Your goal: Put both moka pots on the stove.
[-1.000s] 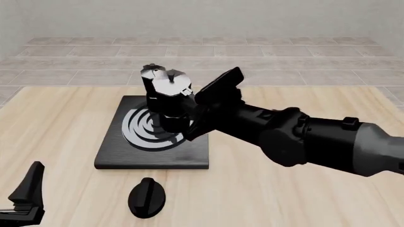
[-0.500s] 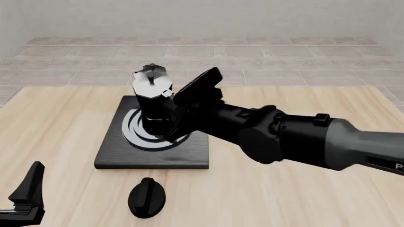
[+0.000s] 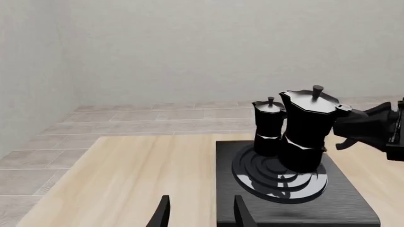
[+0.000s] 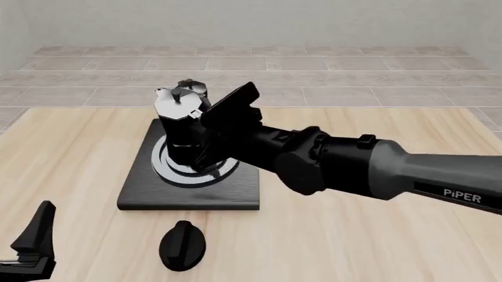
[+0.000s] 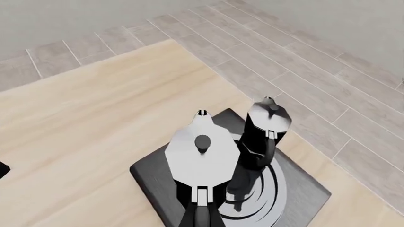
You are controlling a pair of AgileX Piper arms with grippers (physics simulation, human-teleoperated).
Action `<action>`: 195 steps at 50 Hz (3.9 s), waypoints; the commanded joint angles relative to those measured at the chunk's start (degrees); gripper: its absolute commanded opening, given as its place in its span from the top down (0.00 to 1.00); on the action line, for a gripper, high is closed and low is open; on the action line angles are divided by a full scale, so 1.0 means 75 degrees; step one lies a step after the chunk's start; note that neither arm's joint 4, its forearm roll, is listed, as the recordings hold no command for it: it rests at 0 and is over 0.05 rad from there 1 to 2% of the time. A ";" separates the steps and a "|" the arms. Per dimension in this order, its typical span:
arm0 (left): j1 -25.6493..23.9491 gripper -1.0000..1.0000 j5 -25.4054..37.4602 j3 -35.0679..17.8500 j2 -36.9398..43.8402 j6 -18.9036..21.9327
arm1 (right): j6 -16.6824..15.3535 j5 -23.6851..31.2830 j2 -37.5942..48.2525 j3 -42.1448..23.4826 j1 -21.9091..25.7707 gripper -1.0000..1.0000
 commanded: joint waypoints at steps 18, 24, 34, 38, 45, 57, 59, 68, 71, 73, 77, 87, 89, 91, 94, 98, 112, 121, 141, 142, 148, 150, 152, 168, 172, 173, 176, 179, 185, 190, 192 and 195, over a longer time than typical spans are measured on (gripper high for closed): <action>0.0005 0.00 0.0004 0.0003 0.0000 0.0010 | -0.0029 -0.0079 0.0779 -0.0946 -0.0271 1.00; 0.0008 0.00 -0.0020 0.0024 0.0000 0.0010 | -0.0023 -0.0108 0.0908 -0.0986 -0.0240 1.00; 0.0009 0.00 0.0011 -0.0019 0.0000 -0.0001 | -0.0018 -0.0230 0.1029 -0.0924 -0.0224 1.00; 0.0005 0.00 -0.0027 0.0018 0.0000 -0.0006 | 0.0035 -0.0306 0.1130 -0.0906 -0.0245 1.00; 0.0025 0.00 -0.0019 -0.0005 -0.0001 -0.0027 | 0.0039 -0.0366 0.1327 -0.0958 -0.0292 1.00; 0.0016 0.00 -0.0025 0.0007 0.0000 -0.0028 | 0.0077 -0.0340 0.1449 -0.1058 -0.0387 1.00; 0.0023 0.00 -0.0009 -0.0009 0.0000 -0.0032 | 0.0092 -0.0386 0.1505 -0.1055 -0.0395 1.00; 0.0018 0.00 -0.0026 0.0013 0.0000 -0.0030 | 0.0185 -0.0435 0.1568 -0.1000 -0.0377 1.00; 0.0017 0.00 -0.0031 0.0021 0.0000 -0.0029 | 0.0230 -0.0422 0.1595 -0.1015 -0.0394 1.00; 0.0020 0.00 -0.0018 0.0011 0.0000 -0.0032 | 0.0214 -0.0446 0.1615 -0.0990 -0.0383 1.00; 0.0011 0.00 -0.0005 0.0008 0.0000 -0.0031 | 0.0247 -0.0438 0.1696 -0.1007 -0.0378 1.00; 0.0019 0.00 -0.0025 0.0030 0.0000 -0.0042 | 0.0212 -0.0404 0.1887 -0.1099 -0.0466 1.00; 0.0013 0.00 -0.0022 0.0031 0.0000 -0.0039 | 0.0212 -0.0380 0.1888 -0.1106 -0.0473 1.00; 0.0010 0.00 -0.0021 0.0032 0.0000 -0.0038 | 0.0216 -0.0365 0.1880 -0.1107 -0.0467 1.00; 0.0008 0.00 0.0008 0.0001 0.0000 -0.0037 | 0.0210 -0.0365 0.1895 -0.1110 -0.0476 1.00; 0.0005 0.00 0.0025 -0.0013 0.0000 -0.0027 | 0.0189 -0.0348 0.1927 -0.1123 -0.0495 1.00; 0.0002 0.00 0.0030 -0.0005 0.0000 -0.0015 | 0.0186 -0.0250 0.2051 -0.1204 -0.0503 1.00; -0.0002 0.00 0.0010 0.0014 0.0000 -0.0011 | 0.0195 -0.0189 0.2099 -0.1230 -0.0456 1.00; -0.0001 0.00 -0.0007 0.0022 0.0000 -0.0005 | 0.0238 -0.0136 0.2060 -0.1189 -0.0376 0.00; -0.0001 0.00 -0.0011 0.0025 0.0000 -0.0003 | 0.0242 -0.0132 0.2053 -0.1188 -0.0379 0.00; -0.0001 0.00 -0.0013 0.0023 0.0000 0.0005 | 0.0242 -0.0131 0.2010 -0.1157 -0.0387 0.00; 0.0001 0.00 -0.0021 0.0031 0.0000 0.0005 | 0.0216 -0.0102 0.1968 -0.1152 -0.0396 0.00; 0.0002 0.00 -0.0013 0.0024 0.0000 0.0006 | 0.0205 -0.0055 0.1908 -0.1154 -0.0417 0.00; -0.0011 0.00 -0.0017 0.0026 0.0000 0.0013 | -0.0063 0.0245 0.0952 -0.0686 -0.0501 0.00; -0.0020 0.00 0.0000 0.0005 0.0000 0.0031 | -0.0142 0.0348 0.0581 -0.0502 -0.0498 0.00; -0.0017 0.00 0.0009 -0.0004 0.0000 0.0033 | -0.0170 0.0375 0.0507 -0.0469 -0.0502 0.00; -0.0010 0.00 0.0019 -0.0019 0.0000 0.0042 | -0.0281 0.0474 0.0186 -0.0324 -0.0496 0.00; -0.0005 0.00 0.0013 -0.0016 0.0000 0.0049 | -0.0313 0.0525 -0.0096 -0.0167 -0.0487 0.00; -0.0038 0.00 -0.0032 0.0029 0.0000 0.0080 | -0.0446 0.0544 -0.0953 0.0446 -0.0453 0.00; -0.0057 0.00 -0.0001 0.0011 0.0000 0.0113 | -0.0414 0.0568 -0.1694 0.0972 -0.0483 0.00; -0.0057 0.00 0.0010 0.0004 0.0000 0.0121 | -0.0417 0.0538 -0.1994 0.1242 -0.0492 0.00; -0.0062 0.00 -0.0004 0.0016 0.0000 0.0129 | -0.0350 0.0520 -0.2336 0.1512 -0.0465 0.00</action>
